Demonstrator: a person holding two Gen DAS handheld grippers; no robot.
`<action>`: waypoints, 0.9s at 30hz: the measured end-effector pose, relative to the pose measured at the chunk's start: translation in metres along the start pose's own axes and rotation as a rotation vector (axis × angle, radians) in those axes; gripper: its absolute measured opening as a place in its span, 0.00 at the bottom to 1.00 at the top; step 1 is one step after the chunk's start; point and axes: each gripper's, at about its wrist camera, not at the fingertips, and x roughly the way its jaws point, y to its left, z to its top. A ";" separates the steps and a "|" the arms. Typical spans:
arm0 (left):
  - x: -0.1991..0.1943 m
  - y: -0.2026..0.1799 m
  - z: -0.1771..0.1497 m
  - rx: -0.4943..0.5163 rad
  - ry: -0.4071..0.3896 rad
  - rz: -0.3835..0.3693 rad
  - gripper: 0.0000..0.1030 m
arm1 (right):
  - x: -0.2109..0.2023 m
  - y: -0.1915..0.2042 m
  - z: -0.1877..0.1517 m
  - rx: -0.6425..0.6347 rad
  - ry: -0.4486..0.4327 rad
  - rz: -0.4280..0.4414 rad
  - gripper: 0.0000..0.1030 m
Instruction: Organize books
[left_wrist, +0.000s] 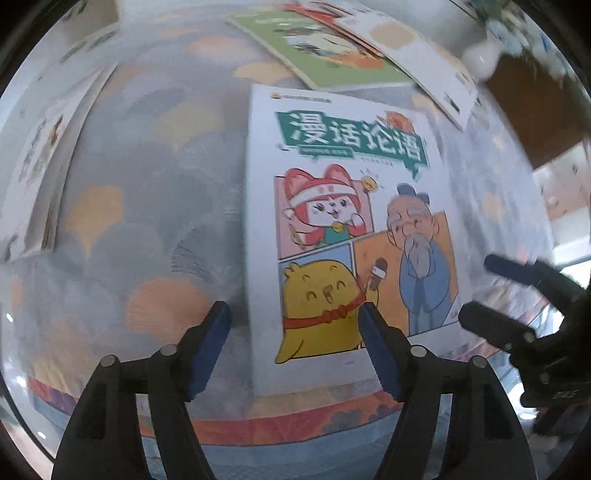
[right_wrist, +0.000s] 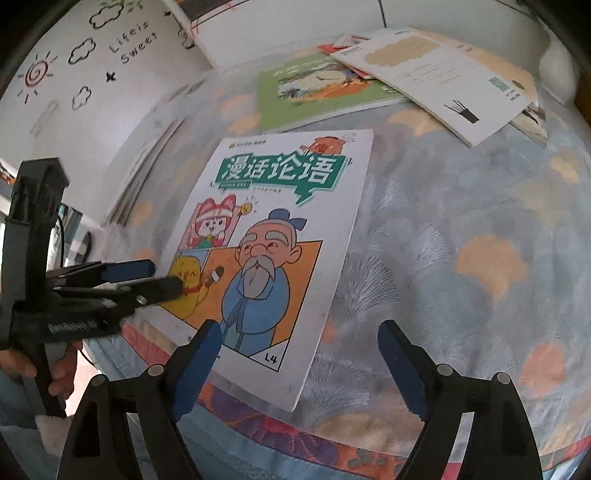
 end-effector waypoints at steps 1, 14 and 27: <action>0.000 -0.003 -0.002 0.010 0.000 -0.019 0.68 | 0.004 0.005 0.002 -0.005 -0.001 -0.001 0.83; -0.010 0.057 -0.018 -0.292 -0.066 -0.432 0.67 | 0.021 -0.019 -0.006 0.145 -0.063 0.349 0.92; -0.004 0.012 -0.011 -0.162 -0.034 -0.370 0.68 | 0.035 -0.024 -0.010 0.149 -0.028 0.576 0.93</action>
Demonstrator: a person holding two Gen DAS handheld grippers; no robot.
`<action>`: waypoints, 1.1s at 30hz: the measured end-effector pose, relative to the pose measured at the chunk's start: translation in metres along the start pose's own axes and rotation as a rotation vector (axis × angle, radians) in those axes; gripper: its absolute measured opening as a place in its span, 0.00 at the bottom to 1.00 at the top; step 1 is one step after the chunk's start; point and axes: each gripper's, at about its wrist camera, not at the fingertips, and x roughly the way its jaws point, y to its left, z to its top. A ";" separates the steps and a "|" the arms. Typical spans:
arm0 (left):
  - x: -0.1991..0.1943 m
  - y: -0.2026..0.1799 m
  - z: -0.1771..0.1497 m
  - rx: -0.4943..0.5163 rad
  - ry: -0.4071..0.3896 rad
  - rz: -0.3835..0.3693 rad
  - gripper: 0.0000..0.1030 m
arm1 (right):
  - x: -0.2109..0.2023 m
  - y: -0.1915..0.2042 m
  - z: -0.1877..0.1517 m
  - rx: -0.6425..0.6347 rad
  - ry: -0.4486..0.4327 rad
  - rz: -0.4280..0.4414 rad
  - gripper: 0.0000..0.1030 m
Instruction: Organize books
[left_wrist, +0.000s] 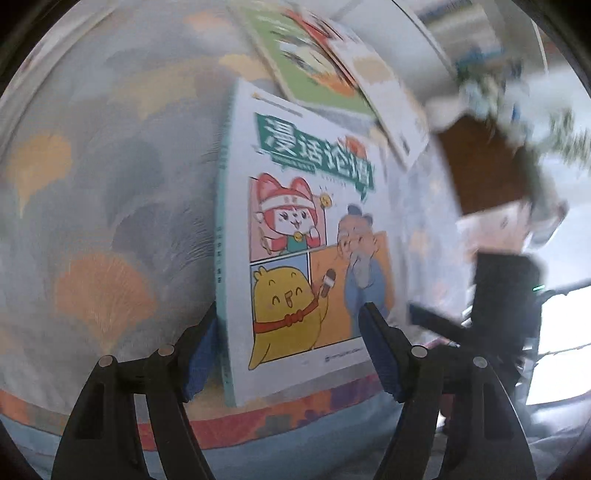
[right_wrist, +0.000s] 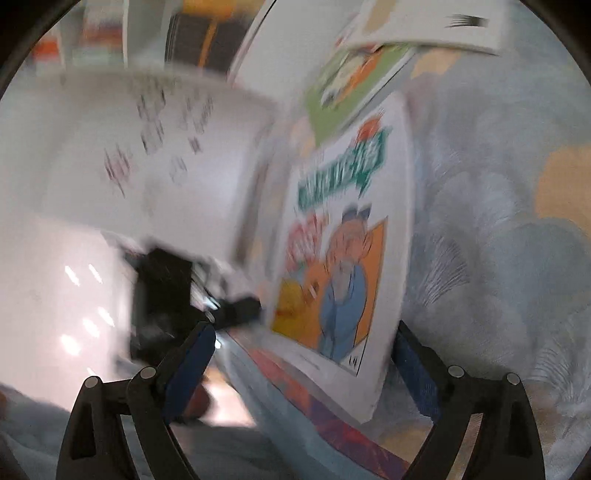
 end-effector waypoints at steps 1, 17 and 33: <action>0.001 -0.003 0.000 0.019 0.002 0.008 0.68 | 0.006 0.007 -0.001 -0.031 0.010 -0.006 0.97; 0.001 -0.006 -0.006 -0.008 -0.046 0.067 0.57 | -0.008 -0.041 -0.013 0.321 -0.105 0.032 0.12; -0.028 -0.004 -0.022 0.100 -0.195 0.332 0.32 | 0.020 0.047 -0.004 -0.041 -0.023 -0.228 0.12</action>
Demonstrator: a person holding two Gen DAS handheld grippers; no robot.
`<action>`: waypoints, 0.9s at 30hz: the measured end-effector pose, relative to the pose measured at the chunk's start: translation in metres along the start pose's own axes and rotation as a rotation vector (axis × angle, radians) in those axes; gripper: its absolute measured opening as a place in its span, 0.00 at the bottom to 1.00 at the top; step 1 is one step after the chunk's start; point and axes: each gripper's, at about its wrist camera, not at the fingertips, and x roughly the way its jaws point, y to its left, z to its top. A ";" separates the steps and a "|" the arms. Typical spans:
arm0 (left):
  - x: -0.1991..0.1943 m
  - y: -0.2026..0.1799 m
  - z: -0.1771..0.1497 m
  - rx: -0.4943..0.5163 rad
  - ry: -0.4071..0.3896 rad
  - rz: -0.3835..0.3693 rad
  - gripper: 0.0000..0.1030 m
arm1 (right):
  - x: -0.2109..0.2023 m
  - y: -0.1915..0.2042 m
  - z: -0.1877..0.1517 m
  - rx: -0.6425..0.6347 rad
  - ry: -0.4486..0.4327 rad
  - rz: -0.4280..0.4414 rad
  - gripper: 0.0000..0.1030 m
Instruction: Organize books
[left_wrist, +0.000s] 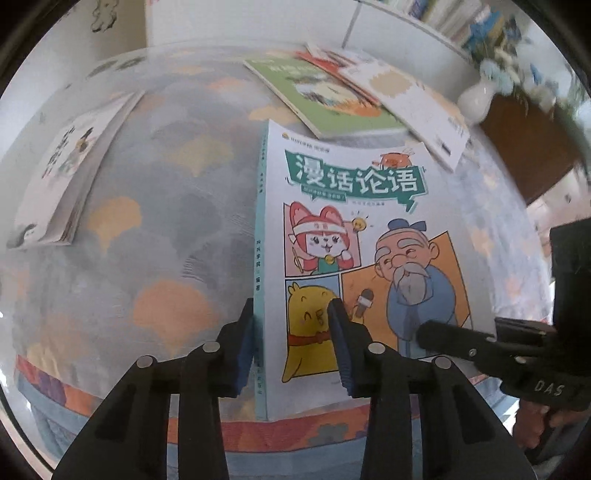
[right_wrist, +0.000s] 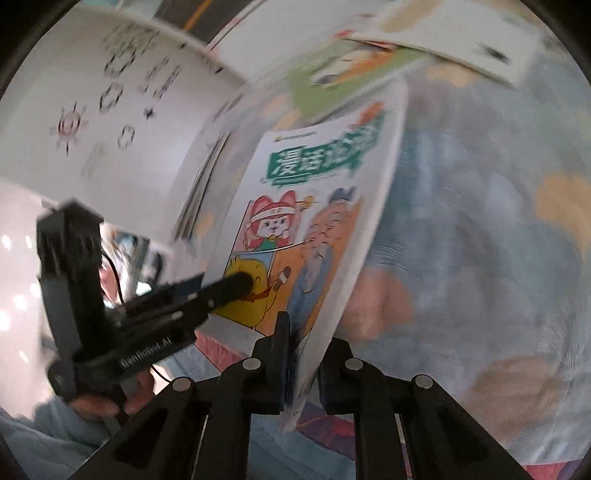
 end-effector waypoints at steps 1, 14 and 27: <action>-0.003 0.006 0.000 -0.009 -0.007 -0.009 0.30 | 0.002 0.005 0.001 -0.013 -0.004 -0.002 0.12; -0.072 0.087 0.020 0.052 -0.192 0.026 0.30 | 0.042 0.102 0.017 -0.250 -0.040 -0.102 0.13; -0.086 0.242 0.071 -0.072 -0.212 0.018 0.30 | 0.159 0.237 0.065 -0.317 -0.041 -0.166 0.14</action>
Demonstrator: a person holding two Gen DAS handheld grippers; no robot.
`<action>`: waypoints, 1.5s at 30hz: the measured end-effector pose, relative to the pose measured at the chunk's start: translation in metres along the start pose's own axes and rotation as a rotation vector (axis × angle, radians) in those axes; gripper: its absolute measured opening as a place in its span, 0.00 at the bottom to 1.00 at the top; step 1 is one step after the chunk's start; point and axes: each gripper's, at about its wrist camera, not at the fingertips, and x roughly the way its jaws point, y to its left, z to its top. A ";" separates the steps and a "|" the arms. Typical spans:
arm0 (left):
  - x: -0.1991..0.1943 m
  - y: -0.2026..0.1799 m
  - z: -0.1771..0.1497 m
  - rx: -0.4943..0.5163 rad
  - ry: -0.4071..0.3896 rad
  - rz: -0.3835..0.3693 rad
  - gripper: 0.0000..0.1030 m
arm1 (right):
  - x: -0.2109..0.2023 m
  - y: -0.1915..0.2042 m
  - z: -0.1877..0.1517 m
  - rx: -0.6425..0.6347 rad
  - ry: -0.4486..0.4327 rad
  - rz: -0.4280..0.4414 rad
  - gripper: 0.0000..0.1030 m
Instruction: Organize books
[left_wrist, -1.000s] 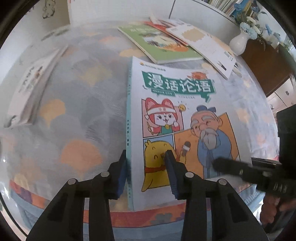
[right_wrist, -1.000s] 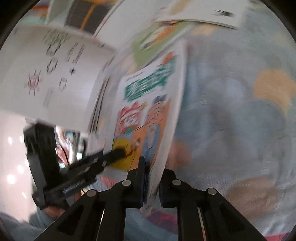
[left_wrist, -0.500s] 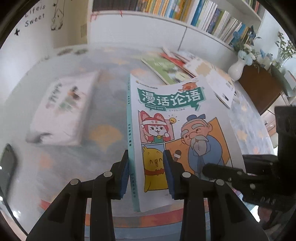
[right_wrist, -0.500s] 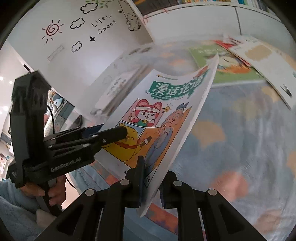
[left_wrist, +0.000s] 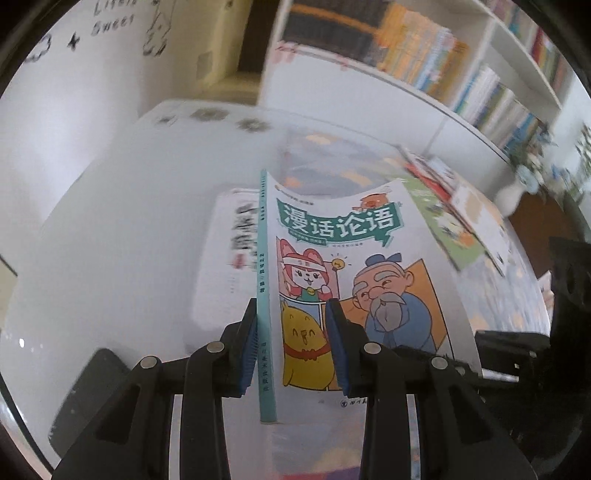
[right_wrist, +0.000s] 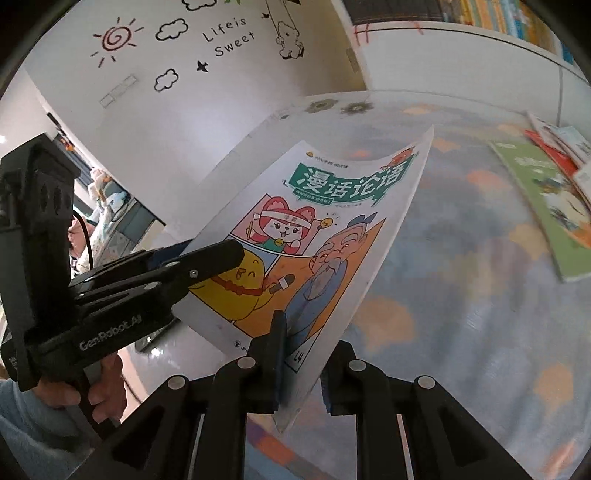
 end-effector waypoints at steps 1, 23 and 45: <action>0.007 0.010 0.005 -0.010 0.012 0.000 0.30 | 0.008 0.006 0.004 -0.009 0.006 -0.014 0.14; 0.082 0.086 0.021 -0.119 0.195 -0.044 0.31 | 0.074 0.010 0.025 0.084 0.097 -0.068 0.17; 0.087 0.076 0.026 -0.090 0.202 -0.011 0.35 | 0.075 0.016 0.030 0.056 0.086 -0.101 0.20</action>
